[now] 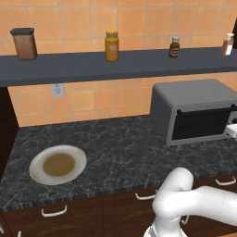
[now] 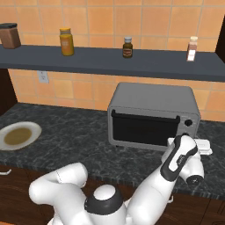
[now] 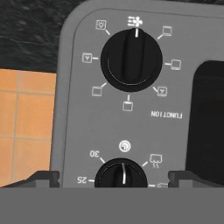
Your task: Pick up the kebab skewer and baguette bread, and place them inside the toaster oven. Close the toaster oven door and start by setting the timer.
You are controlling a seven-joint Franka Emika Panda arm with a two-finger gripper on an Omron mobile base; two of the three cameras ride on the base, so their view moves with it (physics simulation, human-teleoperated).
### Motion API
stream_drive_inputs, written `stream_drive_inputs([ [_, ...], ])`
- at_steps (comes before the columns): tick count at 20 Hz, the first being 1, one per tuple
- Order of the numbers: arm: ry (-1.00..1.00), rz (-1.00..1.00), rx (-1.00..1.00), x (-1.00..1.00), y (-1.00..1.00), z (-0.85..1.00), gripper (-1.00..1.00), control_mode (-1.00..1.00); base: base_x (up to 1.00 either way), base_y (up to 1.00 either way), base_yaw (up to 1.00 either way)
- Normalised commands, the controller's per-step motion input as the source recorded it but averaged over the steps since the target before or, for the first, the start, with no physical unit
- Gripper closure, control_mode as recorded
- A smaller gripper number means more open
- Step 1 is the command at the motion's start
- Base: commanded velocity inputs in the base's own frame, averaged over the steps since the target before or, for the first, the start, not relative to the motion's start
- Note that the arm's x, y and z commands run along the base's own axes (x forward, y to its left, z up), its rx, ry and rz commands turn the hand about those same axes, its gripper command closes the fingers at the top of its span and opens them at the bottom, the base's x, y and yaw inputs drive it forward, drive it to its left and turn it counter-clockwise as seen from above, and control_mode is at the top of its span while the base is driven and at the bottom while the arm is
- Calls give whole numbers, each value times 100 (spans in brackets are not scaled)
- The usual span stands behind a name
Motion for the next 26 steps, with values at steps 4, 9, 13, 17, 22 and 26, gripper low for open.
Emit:
stream_drive_inputs([
  [4,-2,0,0,2,0,-1,-100,-100,0,0,0],
  [9,-4,0,0,0,0,0,-100,-100,0,0,0],
  [13,-4,0,0,0,0,0,-100,-100,0,0,0],
  [17,-2,0,0,0,2,0,-100,-100,0,0,0],
  [22,-4,0,0,0,2,0,-100,-100,0,0,0],
  [26,-5,-2,0,-4,0,0,-100,-100,0,0,0],
])
